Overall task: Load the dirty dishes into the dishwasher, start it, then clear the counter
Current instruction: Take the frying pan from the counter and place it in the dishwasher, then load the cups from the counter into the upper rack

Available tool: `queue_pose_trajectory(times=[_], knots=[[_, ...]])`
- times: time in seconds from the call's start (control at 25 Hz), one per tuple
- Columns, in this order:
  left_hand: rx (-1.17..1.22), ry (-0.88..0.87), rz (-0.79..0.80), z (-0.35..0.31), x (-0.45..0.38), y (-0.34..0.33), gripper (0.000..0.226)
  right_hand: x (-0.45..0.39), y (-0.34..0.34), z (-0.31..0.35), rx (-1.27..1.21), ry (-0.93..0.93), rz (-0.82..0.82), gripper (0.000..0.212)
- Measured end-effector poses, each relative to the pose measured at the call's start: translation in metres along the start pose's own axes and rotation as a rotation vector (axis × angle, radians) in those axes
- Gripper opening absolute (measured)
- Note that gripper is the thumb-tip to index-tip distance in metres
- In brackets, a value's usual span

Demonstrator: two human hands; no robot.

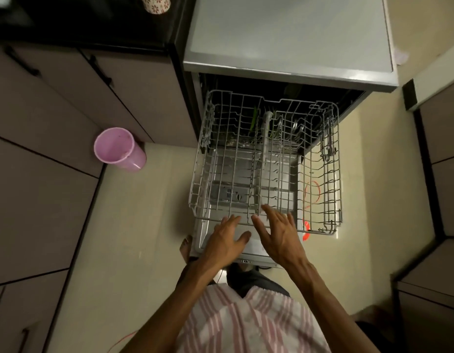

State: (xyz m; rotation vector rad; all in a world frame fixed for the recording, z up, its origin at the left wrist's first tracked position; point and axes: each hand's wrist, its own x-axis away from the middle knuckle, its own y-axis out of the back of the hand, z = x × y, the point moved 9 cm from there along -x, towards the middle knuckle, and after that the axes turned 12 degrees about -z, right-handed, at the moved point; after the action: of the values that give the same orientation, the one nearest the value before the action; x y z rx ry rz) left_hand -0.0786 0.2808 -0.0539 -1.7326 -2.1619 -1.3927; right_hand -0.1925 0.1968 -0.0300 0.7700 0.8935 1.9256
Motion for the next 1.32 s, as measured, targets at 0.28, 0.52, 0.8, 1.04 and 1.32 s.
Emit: queue_pose_trajectory(times=[0.28, 0.52, 0.8, 1.04, 1.32], knots=[[0.081, -0.086, -0.213, -0.036, 0.034, 0.08, 0.065, 0.002, 0.063, 0.063, -0.085, 0.156, -0.056, 0.074], [0.105, -0.14, -0.434, -0.042, 0.061, 0.159, 0.064, -0.011, 0.072, 0.134, -0.093, 0.3, -0.106, 0.073], [0.214, -0.132, -0.662, 0.021, 0.095, 0.249, 0.062, -0.01, 0.042, 0.235, -0.155, 0.382, -0.167, 0.074], [0.244, -0.128, -0.795, 0.072, 0.114, 0.315, 0.062, -0.002, 0.016, 0.33, -0.248, 0.439, -0.244, 0.063], [0.29, -0.152, -0.808, 0.135, 0.124, 0.362, 0.059, 0.007, -0.027, 0.398, -0.285, 0.425, -0.224, 0.064]])
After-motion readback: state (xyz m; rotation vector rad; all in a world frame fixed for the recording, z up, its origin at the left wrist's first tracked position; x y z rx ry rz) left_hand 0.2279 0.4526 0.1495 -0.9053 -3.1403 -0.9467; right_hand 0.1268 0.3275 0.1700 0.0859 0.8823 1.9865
